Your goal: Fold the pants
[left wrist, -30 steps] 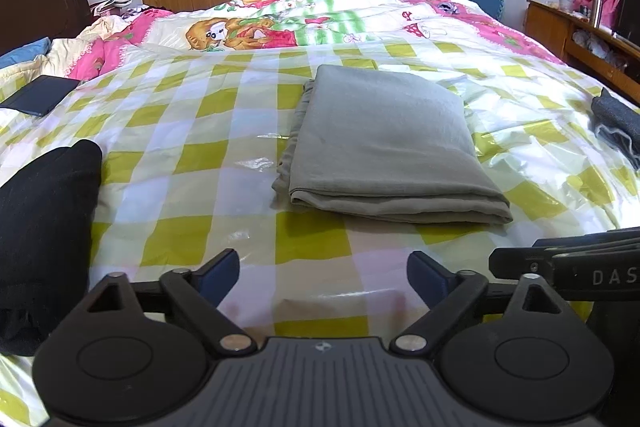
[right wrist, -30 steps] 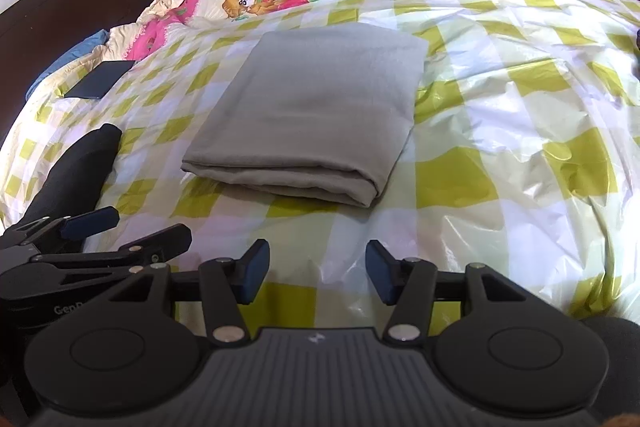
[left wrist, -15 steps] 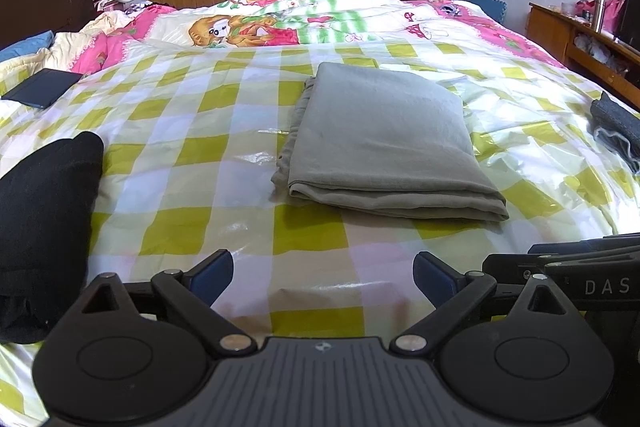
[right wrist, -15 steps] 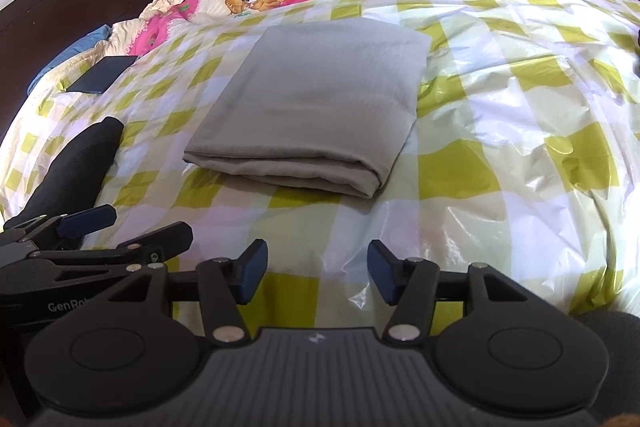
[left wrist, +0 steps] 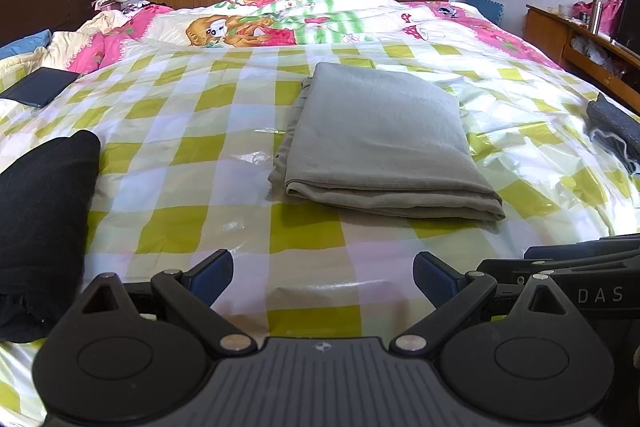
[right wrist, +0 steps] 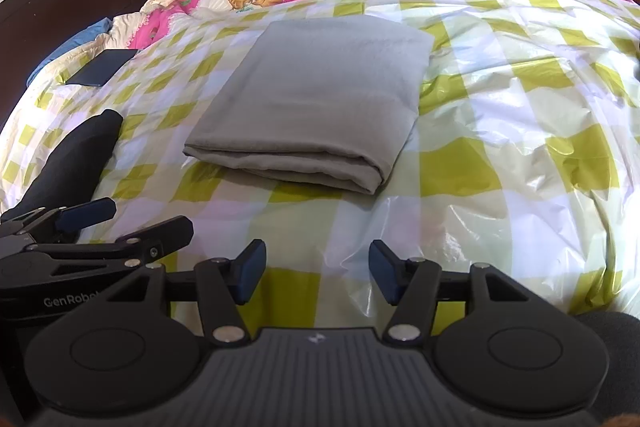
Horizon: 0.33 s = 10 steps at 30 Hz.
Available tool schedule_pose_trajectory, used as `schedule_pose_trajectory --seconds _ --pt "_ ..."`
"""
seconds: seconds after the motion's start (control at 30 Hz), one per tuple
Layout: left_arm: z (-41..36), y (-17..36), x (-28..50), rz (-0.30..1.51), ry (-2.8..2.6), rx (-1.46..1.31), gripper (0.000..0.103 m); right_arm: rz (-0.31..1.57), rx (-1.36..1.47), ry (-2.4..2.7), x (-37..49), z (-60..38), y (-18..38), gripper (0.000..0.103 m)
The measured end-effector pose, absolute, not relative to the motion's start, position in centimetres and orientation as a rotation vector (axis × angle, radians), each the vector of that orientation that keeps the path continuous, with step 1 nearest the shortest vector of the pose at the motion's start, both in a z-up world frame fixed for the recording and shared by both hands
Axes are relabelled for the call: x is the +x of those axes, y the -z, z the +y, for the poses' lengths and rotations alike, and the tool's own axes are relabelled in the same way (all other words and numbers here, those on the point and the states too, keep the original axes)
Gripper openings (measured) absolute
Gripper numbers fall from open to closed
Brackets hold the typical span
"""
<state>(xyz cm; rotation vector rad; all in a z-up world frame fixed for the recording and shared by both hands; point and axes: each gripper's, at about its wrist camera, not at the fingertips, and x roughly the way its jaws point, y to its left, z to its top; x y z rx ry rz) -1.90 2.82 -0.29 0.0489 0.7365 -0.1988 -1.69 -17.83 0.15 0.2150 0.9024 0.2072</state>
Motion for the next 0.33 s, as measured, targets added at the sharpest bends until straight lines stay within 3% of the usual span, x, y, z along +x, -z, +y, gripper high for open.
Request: schedule_pose_trajectory --seconds 0.33 --pt "2.60 0.20 -2.13 0.719 0.202 0.075 0.103 0.903 0.217 -0.208 -1.69 -17.87 -0.12 0.059"
